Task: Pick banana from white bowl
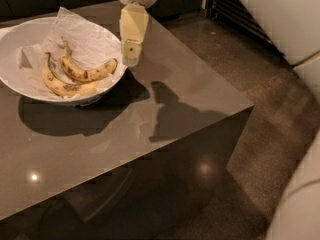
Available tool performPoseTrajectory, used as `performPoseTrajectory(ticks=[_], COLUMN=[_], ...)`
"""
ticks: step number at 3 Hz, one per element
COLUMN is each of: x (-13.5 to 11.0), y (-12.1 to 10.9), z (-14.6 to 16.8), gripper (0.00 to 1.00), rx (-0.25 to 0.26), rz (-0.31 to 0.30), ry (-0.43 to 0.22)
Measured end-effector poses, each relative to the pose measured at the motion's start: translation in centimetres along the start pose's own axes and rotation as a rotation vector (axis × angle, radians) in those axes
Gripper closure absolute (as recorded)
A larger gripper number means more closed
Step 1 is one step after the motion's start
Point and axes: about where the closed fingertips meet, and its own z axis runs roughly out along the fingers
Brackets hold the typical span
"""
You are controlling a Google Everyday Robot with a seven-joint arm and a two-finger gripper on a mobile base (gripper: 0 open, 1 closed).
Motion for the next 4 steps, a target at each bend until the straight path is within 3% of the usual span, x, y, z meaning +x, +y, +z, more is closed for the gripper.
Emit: performPoseTrajectory(ticks=[1, 3, 4], x=[-2.6, -7.2, -8.3], y=[-1.4, -3.4, -4.4], z=[1.0, 2.8, 4.2], gripper=[0.0, 0.33, 0.38], rx=[-0.028, -0.055, -0.067], rz=[-0.041, -0.108, -0.108], ry=[-0.033, -0.07, -0.07])
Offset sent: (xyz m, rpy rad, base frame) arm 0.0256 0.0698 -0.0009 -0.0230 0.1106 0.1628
